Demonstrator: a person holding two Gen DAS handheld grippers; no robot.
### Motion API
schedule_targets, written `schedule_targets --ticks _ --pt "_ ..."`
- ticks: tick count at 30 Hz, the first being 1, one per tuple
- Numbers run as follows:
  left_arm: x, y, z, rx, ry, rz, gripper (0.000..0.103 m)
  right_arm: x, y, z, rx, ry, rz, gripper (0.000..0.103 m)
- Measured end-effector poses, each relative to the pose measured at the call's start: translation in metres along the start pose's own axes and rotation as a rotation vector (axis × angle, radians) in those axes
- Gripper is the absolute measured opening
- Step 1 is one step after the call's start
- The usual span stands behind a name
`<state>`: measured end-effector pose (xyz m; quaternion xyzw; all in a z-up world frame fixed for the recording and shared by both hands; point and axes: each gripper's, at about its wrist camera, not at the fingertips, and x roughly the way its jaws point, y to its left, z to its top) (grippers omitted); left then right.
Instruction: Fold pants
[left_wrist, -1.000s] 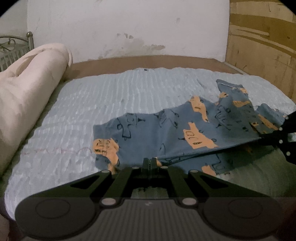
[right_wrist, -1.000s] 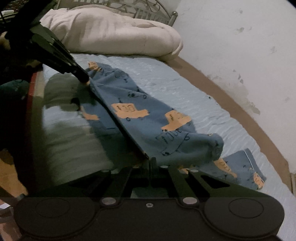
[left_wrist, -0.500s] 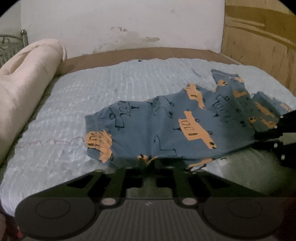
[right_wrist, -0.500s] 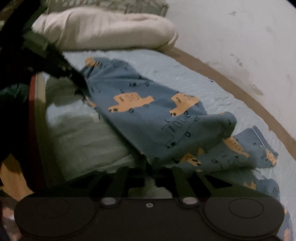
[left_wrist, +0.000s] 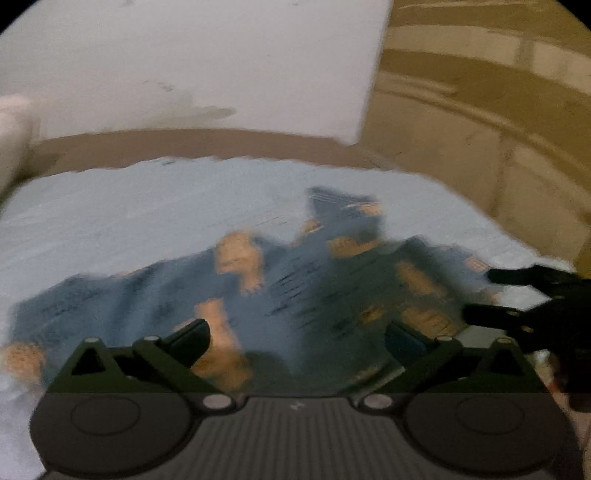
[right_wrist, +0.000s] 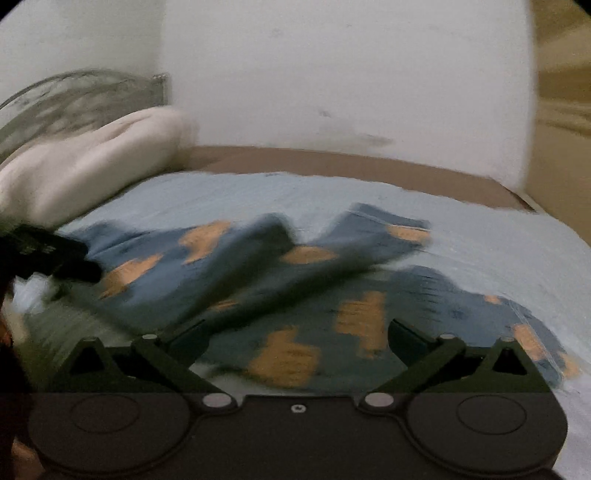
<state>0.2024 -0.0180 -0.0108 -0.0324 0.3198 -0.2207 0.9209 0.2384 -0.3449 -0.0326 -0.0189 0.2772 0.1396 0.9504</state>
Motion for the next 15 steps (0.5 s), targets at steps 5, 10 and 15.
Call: schedule_targets --ticks 5,10,15 --pt "0.046 -0.036 0.02 0.02 -0.007 -0.167 0.103 0.014 -0.052 0.031 0.059 0.006 -0.02 0.102" --pt "0.091 -0.058 0.03 0.026 0.041 -0.274 0.103 0.049 -0.071 0.066 -0.001 0.047 0.023 0.102" --pt "0.128 -0.043 0.03 -0.139 0.106 -0.217 0.103 0.106 -0.068 0.098 -0.063 0.117 0.111 0.102"
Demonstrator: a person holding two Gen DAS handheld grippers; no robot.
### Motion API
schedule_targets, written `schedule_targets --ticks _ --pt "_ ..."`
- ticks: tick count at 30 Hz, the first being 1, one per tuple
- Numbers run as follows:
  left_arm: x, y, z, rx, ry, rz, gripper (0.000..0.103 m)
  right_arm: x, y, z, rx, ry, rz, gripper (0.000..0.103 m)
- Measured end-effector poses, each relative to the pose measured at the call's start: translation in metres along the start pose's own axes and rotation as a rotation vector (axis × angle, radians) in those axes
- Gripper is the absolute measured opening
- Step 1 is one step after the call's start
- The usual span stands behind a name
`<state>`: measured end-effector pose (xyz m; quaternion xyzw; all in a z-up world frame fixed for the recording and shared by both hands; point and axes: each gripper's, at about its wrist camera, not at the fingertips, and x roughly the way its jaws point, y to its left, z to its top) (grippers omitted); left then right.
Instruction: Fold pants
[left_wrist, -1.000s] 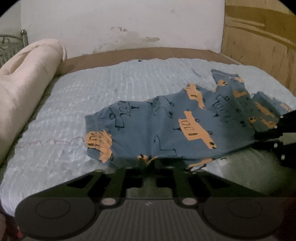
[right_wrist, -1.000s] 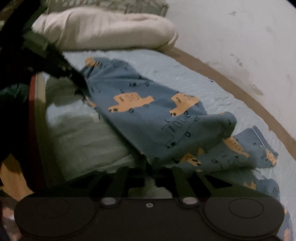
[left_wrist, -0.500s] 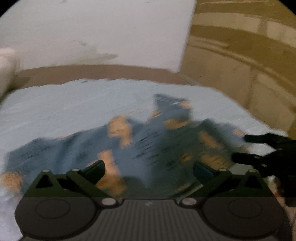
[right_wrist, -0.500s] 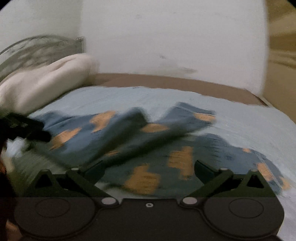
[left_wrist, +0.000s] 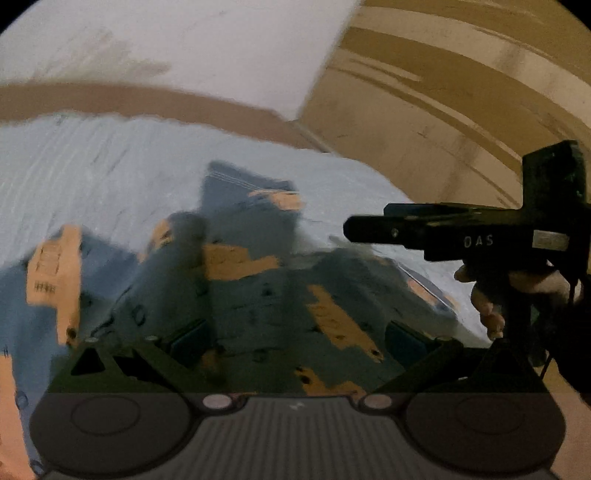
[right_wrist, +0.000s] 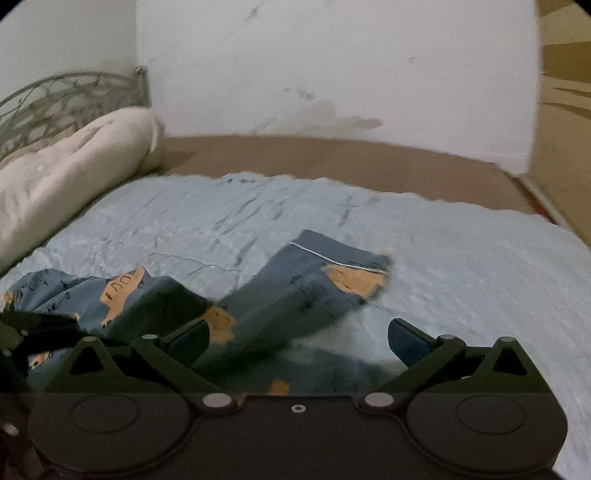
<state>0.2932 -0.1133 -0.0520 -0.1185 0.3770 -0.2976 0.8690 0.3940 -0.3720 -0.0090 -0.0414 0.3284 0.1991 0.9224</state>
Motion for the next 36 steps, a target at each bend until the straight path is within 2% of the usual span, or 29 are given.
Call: schedule_targets --ticks 3,5,7,10,15,18,20,21,23,24,25,26,27,30,33,36 --pt "0.007 0.017 0.002 -0.114 0.005 -0.02 0.102 0.035 0.006 0.024 -0.034 0.065 0.043 0.101" --pt "0.007 0.027 0.003 -0.161 -0.008 -0.024 0.098 0.06 0.014 0.041 -0.045 0.103 0.049 0.092" --pt "0.009 0.034 0.003 -0.202 -0.017 -0.002 0.08 0.082 0.024 0.054 -0.066 0.136 0.033 0.083" --pt "0.014 0.043 0.003 -0.253 -0.002 0.01 0.064 0.113 0.035 0.069 -0.084 0.192 -0.005 0.076" --pt "0.016 0.052 0.005 -0.308 -0.001 -0.001 0.053 0.153 0.042 0.081 -0.069 0.268 -0.076 0.075" --pt "0.017 0.056 0.01 -0.353 0.025 0.038 0.037 0.175 0.043 0.082 -0.043 0.346 -0.144 0.075" --pt "0.019 0.057 0.011 -0.363 0.035 0.052 0.034 0.183 0.042 0.08 -0.025 0.37 -0.169 0.072" --pt "0.019 0.057 0.01 -0.362 0.038 0.057 0.032 0.185 0.041 0.079 -0.015 0.374 -0.18 0.068" --pt "0.022 0.055 0.013 -0.352 0.049 0.074 0.019 0.187 0.04 0.078 -0.012 0.373 -0.21 0.053" --pt "0.025 0.054 0.014 -0.344 0.058 0.091 0.007 0.186 0.04 0.078 -0.009 0.367 -0.222 0.042" --pt "0.027 0.054 0.016 -0.341 0.064 0.107 0.002 0.183 0.038 0.079 0.004 0.355 -0.221 0.029" --pt "0.029 0.053 0.017 -0.342 0.064 0.112 0.002 0.178 0.036 0.079 0.025 0.34 -0.22 0.021" --pt "0.03 0.054 0.019 -0.342 0.062 0.111 0.001 0.172 0.034 0.08 0.044 0.323 -0.217 0.007" --pt "0.023 0.048 0.022 -0.32 0.044 0.11 0.0 0.146 0.025 0.082 0.08 0.255 -0.199 0.002" --pt "0.016 0.038 0.027 -0.273 0.014 0.117 0.0 0.111 0.012 0.082 0.123 0.191 -0.194 0.001" --pt "0.006 0.019 0.03 -0.186 -0.022 0.119 0.0 0.064 -0.003 0.079 0.171 0.114 -0.19 0.001"
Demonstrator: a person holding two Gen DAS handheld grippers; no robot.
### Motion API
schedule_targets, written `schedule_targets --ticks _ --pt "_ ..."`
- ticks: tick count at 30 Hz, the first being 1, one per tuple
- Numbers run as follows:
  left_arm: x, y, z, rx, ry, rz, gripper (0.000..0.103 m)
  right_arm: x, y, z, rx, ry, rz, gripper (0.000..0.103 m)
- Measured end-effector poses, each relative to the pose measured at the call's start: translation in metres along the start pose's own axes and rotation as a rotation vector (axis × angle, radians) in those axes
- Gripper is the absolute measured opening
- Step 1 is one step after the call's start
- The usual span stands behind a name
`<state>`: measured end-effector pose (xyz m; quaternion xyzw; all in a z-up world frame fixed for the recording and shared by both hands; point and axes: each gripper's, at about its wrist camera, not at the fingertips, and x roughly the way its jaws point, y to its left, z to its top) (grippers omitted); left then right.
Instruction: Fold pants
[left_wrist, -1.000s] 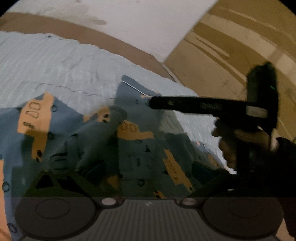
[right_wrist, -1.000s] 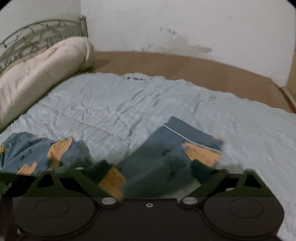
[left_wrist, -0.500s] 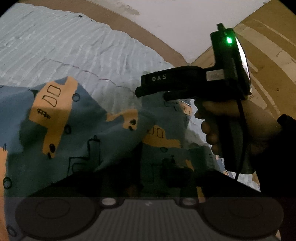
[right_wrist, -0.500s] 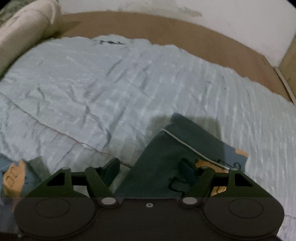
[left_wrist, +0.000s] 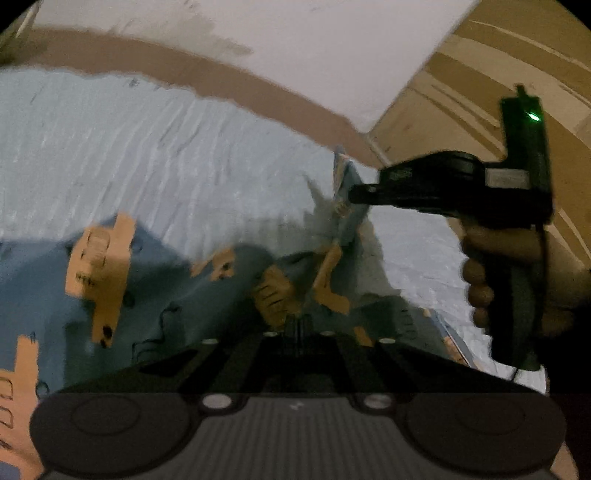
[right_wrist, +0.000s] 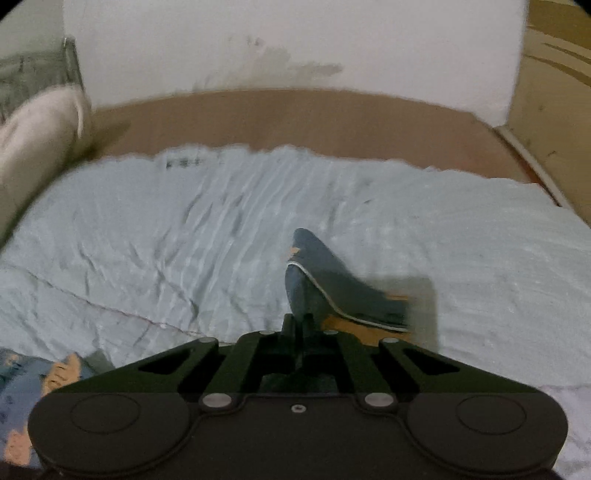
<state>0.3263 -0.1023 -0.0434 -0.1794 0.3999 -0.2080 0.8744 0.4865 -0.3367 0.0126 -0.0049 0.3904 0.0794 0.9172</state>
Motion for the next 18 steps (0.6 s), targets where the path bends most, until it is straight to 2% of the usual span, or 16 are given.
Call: schedule_targets --ticks 4,9,14,18 --pt "-0.009 -0.027 -0.006 0.122 -0.037 -0.004 0.0 -0.061 -0.026 -0.022 0.004 -0.085 -0.008 0.001" --pt "-0.027 -0.06 -0.025 0.285 -0.06 -0.022 0.0 -0.121 -0.057 -0.068 0.065 -0.141 -0.02 0.001" --pt "-0.031 -0.082 -0.047 0.41 -0.026 -0.026 0.0 -0.147 -0.082 -0.127 0.212 -0.146 -0.004 0.001" --pt "-0.028 -0.09 -0.068 0.481 0.02 -0.001 0.0 -0.149 -0.09 -0.17 0.271 -0.128 -0.016 0.001"
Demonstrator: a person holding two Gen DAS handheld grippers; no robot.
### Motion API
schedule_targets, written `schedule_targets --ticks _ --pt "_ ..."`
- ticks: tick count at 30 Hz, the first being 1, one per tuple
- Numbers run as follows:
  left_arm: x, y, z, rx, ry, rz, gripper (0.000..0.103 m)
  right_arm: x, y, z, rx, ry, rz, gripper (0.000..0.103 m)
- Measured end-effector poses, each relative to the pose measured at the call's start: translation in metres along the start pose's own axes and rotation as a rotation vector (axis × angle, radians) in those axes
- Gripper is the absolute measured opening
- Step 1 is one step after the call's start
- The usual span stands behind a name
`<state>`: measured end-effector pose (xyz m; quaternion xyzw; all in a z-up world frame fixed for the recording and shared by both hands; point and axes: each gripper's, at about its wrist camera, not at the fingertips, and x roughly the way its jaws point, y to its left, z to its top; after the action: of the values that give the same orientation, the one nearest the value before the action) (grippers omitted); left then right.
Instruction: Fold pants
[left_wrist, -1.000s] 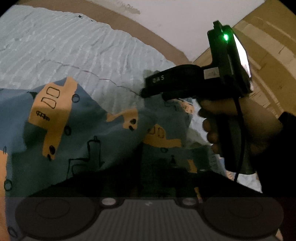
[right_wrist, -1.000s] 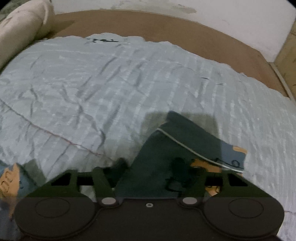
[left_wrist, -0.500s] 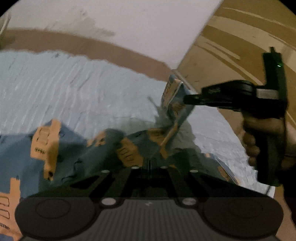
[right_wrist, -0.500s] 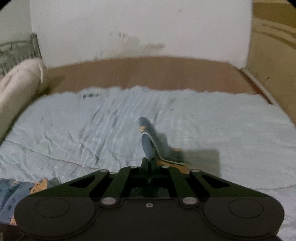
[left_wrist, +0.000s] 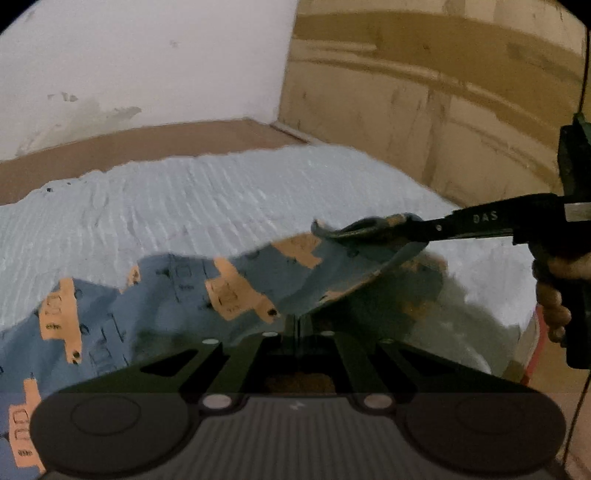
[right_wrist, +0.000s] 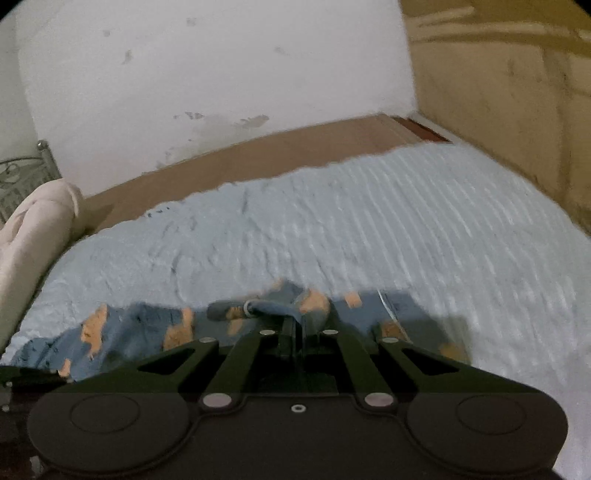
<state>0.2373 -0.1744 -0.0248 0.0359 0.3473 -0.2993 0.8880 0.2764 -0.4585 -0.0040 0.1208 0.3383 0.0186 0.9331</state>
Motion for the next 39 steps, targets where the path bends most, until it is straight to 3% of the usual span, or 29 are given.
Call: schedule_targets --ticks 5,11,15,17,18,20,24,27,29,31,33,37,39 --pt "0.007 -0.004 -0.015 0.03 0.031 0.008 0.0 0.0 -0.005 -0.031 -0.011 -0.002 -0.027 0.001" --pt "0.005 -0.011 -0.025 0.063 0.034 0.008 0.0 -0.009 -0.013 -0.043 0.044 -0.042 -0.017 0.001" --pt "0.007 -0.014 -0.027 0.077 0.048 0.007 0.0 -0.008 -0.015 -0.049 0.036 -0.021 -0.032 0.002" --pt "0.008 -0.014 -0.029 0.085 0.059 0.012 0.0 -0.006 -0.014 -0.053 0.012 -0.006 -0.045 0.008" --pt "0.009 -0.014 -0.03 0.086 0.065 0.011 0.0 -0.007 -0.013 -0.055 -0.014 -0.007 -0.059 0.019" --pt "0.01 -0.013 -0.031 0.082 0.075 0.006 0.0 -0.01 -0.009 -0.058 -0.06 -0.008 -0.08 0.025" --pt "0.011 -0.012 -0.03 0.07 0.083 -0.011 0.0 -0.018 -0.003 -0.067 -0.179 0.007 -0.13 0.064" --pt "0.009 -0.01 -0.03 0.047 0.083 -0.036 0.008 -0.027 0.01 -0.075 -0.32 -0.015 -0.178 0.07" --pt "0.008 -0.011 -0.03 0.036 0.079 -0.047 0.023 -0.032 0.023 -0.08 -0.432 -0.061 -0.186 0.073" --pt "0.005 -0.012 -0.031 0.023 0.064 -0.045 0.046 -0.032 0.039 -0.084 -0.563 -0.1 -0.178 0.073" --pt "0.002 -0.012 -0.031 0.006 0.052 -0.034 0.051 -0.028 0.054 -0.087 -0.666 -0.116 -0.162 0.072" --pt "0.0 -0.007 -0.03 -0.037 0.036 -0.009 0.066 -0.009 0.071 -0.09 -0.787 -0.081 -0.121 0.06" --pt "0.0 -0.004 -0.029 -0.05 0.036 0.008 0.068 0.002 0.072 -0.089 -0.81 -0.057 -0.123 0.05"
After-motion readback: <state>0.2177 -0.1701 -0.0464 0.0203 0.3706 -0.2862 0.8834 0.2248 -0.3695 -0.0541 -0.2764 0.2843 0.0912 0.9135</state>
